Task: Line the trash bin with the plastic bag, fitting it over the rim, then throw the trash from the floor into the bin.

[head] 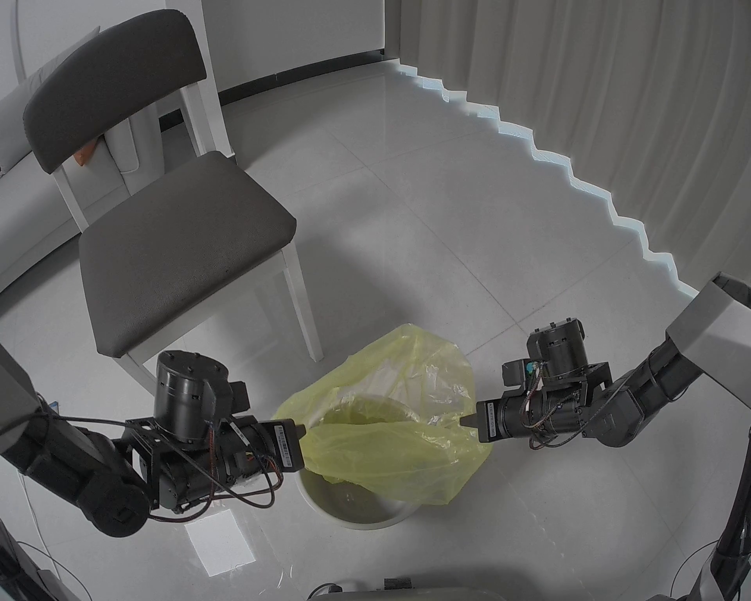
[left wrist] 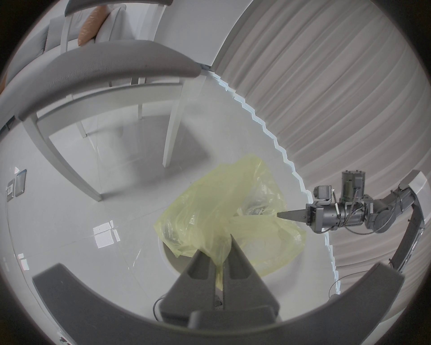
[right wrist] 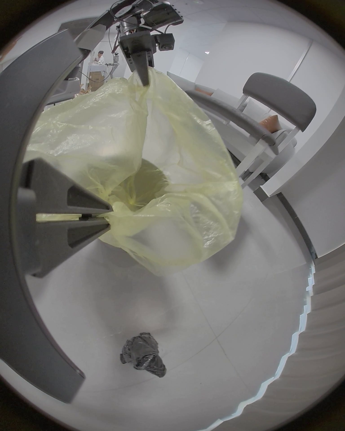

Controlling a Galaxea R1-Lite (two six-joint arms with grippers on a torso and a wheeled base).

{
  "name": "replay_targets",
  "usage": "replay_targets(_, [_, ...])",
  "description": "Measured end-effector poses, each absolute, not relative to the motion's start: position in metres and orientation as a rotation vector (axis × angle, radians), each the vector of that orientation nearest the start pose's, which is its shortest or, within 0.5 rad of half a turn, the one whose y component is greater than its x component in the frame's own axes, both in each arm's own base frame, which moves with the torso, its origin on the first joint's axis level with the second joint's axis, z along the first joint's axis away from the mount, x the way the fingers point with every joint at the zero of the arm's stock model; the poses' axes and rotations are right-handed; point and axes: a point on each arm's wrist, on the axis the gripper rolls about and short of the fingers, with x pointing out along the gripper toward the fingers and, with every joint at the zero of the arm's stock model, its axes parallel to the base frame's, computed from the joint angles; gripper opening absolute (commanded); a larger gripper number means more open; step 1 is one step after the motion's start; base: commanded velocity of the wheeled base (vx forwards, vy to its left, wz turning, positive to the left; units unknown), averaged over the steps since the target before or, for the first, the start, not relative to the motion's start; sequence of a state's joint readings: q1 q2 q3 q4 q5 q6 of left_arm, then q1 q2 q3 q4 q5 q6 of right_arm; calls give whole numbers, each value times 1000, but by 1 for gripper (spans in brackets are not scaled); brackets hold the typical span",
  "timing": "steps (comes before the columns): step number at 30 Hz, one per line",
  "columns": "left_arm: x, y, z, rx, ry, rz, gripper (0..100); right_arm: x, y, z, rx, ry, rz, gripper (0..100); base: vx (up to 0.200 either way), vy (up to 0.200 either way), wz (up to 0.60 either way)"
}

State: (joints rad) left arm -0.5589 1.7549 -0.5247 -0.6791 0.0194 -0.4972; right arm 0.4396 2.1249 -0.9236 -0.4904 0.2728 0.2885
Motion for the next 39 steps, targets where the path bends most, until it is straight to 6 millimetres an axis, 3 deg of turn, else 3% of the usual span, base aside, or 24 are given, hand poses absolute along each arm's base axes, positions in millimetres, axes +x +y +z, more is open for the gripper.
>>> replay_targets(10, [221,-139,60,-287,743,-383,0,320,157,30,186,904,552,0,0,0,0])
replay_targets(20, [208,-132,42,-291,723,-403,0,301,165,15,146,966,577,0,0,0,0])
replay_targets(29, [212,-135,23,-285,567,-463,0,303,175,4,139,925,602,0,0,0,0])
replay_targets(35, [207,-132,-8,-235,661,-446,0,305,177,-4,137,920,604,0,0,0,0])
replay_targets(36, [207,-131,-11,-231,675,-444,0,305,177,-6,137,921,604,100,0,0,0])
replay_targets(39, [205,-129,-12,-230,690,-452,0,306,177,-8,135,923,602,100,0,0,0])
